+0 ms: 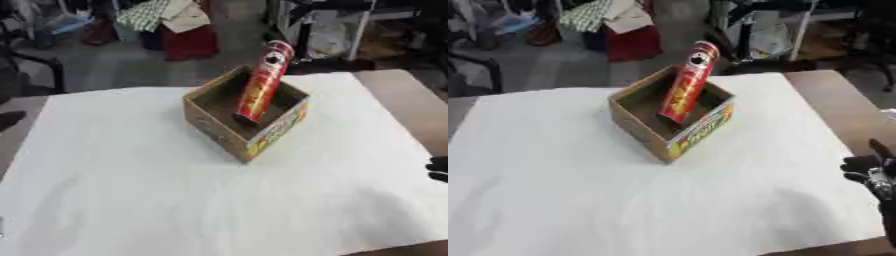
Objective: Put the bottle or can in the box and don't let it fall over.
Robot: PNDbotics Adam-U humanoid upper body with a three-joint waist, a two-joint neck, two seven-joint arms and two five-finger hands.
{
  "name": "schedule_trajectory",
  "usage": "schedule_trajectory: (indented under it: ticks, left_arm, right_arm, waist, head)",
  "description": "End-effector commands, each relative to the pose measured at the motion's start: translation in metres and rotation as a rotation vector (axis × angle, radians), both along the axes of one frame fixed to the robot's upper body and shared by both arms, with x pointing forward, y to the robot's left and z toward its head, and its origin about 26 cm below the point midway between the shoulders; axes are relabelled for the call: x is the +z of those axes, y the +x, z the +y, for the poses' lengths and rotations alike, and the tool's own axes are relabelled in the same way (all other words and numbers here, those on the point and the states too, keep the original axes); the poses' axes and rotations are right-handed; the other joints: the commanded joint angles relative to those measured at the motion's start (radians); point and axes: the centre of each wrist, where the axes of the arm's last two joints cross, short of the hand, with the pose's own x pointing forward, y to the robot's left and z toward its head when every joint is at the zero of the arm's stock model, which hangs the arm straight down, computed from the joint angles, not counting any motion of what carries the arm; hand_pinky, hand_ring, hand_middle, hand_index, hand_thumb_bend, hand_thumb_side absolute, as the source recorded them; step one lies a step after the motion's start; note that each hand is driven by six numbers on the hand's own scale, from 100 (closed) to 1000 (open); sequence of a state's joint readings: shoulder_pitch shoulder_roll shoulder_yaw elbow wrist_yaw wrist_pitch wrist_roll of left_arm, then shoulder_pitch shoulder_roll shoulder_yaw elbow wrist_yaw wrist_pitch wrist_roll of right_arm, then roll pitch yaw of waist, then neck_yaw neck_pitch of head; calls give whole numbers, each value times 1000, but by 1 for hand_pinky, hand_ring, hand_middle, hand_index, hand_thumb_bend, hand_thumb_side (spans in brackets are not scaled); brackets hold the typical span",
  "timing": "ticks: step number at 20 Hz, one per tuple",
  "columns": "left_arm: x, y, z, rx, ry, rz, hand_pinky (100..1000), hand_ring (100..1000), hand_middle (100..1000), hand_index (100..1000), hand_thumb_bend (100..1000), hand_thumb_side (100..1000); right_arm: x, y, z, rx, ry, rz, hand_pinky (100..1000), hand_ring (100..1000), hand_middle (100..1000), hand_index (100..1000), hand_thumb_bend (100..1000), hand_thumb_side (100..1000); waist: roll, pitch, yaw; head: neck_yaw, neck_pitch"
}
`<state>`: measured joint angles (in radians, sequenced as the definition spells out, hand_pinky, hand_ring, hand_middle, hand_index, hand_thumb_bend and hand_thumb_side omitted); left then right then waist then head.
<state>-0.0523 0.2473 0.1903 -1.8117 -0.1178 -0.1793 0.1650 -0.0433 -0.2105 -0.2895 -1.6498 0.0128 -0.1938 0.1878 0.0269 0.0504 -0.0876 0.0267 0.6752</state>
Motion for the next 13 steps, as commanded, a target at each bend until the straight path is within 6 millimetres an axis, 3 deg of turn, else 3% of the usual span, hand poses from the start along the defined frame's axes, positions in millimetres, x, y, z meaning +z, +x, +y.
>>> schedule_trajectory:
  ticks: [1, 13]
  left_arm:
    - [-1, 0, 0, 13, -44, 8, 834, 718, 808, 1000, 267, 1000]
    - [-9, 1, -2, -11, -87, 41, 830, 710, 801, 1000, 259, 1000]
  right_arm:
    - [8, 1, -2, -1, -16, -23, 756, 732, 669, 1000, 100, 825]
    - [6, 1, -1, 2, -12, -20, 756, 732, 669, 1000, 100, 822]
  waist:
    - [-4, -14, 3]
    - [-6, -11, 6]
  head:
    - [0, 4]
    - [2, 5]
